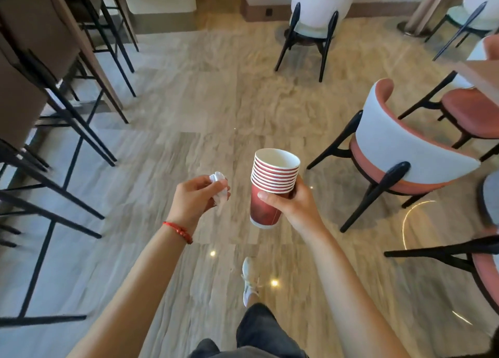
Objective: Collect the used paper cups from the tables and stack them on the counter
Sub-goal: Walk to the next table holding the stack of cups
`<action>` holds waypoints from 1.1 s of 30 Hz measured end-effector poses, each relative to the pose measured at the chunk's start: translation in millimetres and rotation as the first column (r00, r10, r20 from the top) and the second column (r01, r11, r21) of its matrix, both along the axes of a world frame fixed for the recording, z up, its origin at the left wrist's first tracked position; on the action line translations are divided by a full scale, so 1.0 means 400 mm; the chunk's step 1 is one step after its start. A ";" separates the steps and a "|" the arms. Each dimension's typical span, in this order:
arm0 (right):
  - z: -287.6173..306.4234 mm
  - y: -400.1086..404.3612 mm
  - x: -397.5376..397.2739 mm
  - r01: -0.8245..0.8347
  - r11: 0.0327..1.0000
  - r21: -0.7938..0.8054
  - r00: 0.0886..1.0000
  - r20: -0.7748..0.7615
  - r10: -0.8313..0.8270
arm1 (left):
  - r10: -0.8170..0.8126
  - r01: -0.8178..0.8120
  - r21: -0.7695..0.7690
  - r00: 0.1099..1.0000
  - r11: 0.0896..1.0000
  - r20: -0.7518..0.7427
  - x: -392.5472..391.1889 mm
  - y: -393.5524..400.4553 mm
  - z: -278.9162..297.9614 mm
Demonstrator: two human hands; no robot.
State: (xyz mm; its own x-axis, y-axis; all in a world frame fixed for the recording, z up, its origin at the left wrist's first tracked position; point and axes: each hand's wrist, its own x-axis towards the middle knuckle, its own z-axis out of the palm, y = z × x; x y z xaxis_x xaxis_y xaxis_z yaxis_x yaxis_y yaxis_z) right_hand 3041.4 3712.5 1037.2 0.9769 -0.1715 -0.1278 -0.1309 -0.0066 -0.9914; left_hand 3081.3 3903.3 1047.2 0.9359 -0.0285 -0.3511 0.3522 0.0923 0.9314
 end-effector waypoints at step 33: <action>0.018 -0.219 1.744 -0.014 1.000 0.018 0.999 0.031 0.013 | 0.013 -0.012 -0.043 1.000 0.999 0.014 1.742 -0.235 0.033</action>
